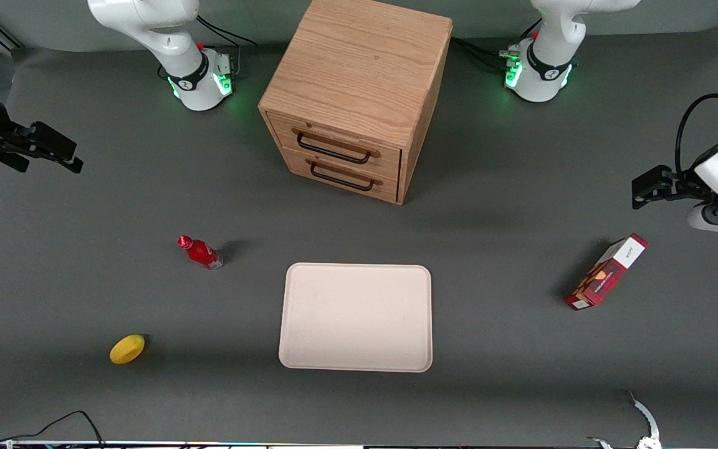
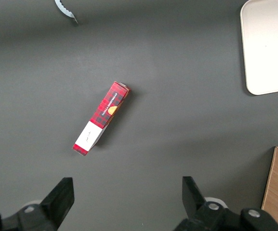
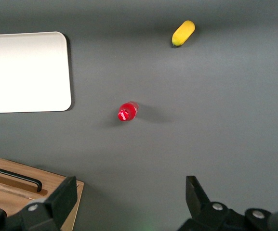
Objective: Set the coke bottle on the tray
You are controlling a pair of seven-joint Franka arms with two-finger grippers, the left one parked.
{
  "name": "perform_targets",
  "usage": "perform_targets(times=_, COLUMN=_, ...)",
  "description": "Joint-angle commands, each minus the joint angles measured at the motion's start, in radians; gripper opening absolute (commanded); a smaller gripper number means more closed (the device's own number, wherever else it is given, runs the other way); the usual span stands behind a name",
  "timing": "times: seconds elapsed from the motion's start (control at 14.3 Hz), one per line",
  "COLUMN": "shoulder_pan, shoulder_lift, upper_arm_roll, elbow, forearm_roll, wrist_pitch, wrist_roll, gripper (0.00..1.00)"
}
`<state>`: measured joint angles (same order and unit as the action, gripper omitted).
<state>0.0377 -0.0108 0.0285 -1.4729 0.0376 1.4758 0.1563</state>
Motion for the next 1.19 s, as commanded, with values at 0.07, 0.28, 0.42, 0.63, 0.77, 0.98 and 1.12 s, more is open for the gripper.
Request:
perform_targets(times=0.07, shoulder_pan=-0.033, shoulder_lift=0.029, upper_arm_roll=0.001, elbow=0.036, forearm_roll=0.087, wrist_pitch=-0.022, wrist_roll=-0.012, gripper=1.0)
perform_targets(times=0.28, shoulder_pan=-0.033, shoulder_lift=0.028, upper_arm_roll=0.01, elbow=0.033, forearm_roll=0.079, wrist_pitch=-0.008, wrist_roll=-0.014, gripper=1.0)
perform_targets(times=0.42, shoulder_pan=-0.025, shoulder_lift=0.051, upper_arm_roll=0.014, elbow=0.019, forearm_roll=0.045, wrist_pitch=0.033, wrist_roll=-0.009, gripper=1.0)
perform_targets(times=0.63, shoulder_pan=-0.025, shoulder_lift=0.074, upper_arm_roll=0.042, elbow=-0.041, forearm_roll=0.028, wrist_pitch=0.119, wrist_roll=-0.008, gripper=1.0)
perform_targets(times=0.77, shoulder_pan=-0.025, shoulder_lift=0.063, upper_arm_roll=0.045, elbow=-0.131, forearm_roll=0.025, wrist_pitch=0.213, wrist_roll=-0.008, gripper=1.0)
perform_targets(times=0.98, shoulder_pan=-0.027, shoulder_lift=0.061, upper_arm_roll=0.077, elbow=-0.252, forearm_roll=0.024, wrist_pitch=0.337, wrist_roll=-0.008, gripper=0.99)
perform_targets(times=1.12, shoulder_pan=-0.027, shoulder_lift=0.052, upper_arm_roll=0.094, elbow=-0.346, forearm_roll=-0.004, wrist_pitch=0.427, wrist_roll=-0.008, gripper=0.99)
